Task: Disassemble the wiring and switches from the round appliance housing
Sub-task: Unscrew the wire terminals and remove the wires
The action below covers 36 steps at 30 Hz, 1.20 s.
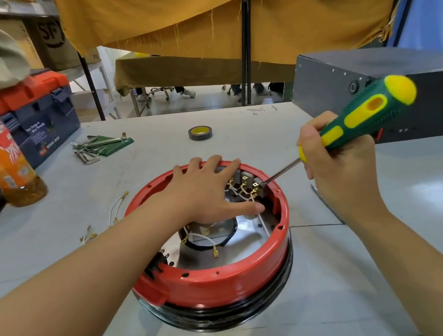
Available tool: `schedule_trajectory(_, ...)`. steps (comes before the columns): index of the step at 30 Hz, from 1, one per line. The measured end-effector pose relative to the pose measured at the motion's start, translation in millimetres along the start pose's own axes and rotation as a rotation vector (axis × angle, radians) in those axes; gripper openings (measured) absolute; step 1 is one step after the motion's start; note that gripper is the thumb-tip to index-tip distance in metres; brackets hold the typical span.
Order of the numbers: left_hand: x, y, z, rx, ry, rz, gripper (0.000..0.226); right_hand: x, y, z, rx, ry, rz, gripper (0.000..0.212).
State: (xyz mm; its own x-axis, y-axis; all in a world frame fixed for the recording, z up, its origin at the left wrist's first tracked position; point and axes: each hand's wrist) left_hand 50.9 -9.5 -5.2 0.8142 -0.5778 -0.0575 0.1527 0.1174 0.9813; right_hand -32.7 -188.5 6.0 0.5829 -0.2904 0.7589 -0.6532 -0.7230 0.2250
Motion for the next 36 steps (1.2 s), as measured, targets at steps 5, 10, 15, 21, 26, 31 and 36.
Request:
schedule_trajectory(5, -2.1, -4.6, -1.6, 0.033, 0.016, 0.062, 0.109, -5.0, -5.3, -0.1, -0.025, 0.051, -0.008, 0.018)
schedule_trajectory(10, -0.4, -7.0, -2.9, 0.035, 0.036, 0.088, 0.109, -7.9, -4.6, -1.6, -0.028, 0.12, -0.042, 0.015)
schedule_trajectory(15, -2.3, -9.6, -3.1, 0.04, 0.03, 0.115, 0.11, -13.4, -2.1, -3.6, -0.052, 0.189, -0.137, 0.012)
schedule_trajectory(21, -3.5, -9.4, -1.6, 0.027, 0.019, 0.121, 0.106, -12.1, 5.5, -4.4, -0.11, 0.214, -0.28, 0.016)
schedule_trajectory(26, -3.3, -10.0, -1.0, 0.026, 0.021, 0.124, 0.106, -11.4, 2.8, -3.2, -0.173, 0.176, -0.257, 0.018)
schedule_trajectory(31, -3.7, -10.5, -1.4, 0.024, 0.018, 0.125, 0.106, -6.5, -6.1, -0.5, -0.068, 0.003, -0.087, 0.026)
schedule_trajectory(36, -3.5, -10.3, -2.3, 0.02, 0.016, 0.124, 0.107, -10.6, -16.9, 11.3, -0.063, -0.202, -0.034, 0.031)
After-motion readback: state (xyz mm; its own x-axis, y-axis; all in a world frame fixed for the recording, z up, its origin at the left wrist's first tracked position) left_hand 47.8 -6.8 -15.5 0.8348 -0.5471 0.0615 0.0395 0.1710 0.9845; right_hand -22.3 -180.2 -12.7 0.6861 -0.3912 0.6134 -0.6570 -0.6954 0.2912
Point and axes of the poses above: each hand's wrist, its own x-axis towards the middle knuckle, its own y-axis out of the back of the hand, z = x × y, and after that the axes turned 13 degrees about -x, right-handed
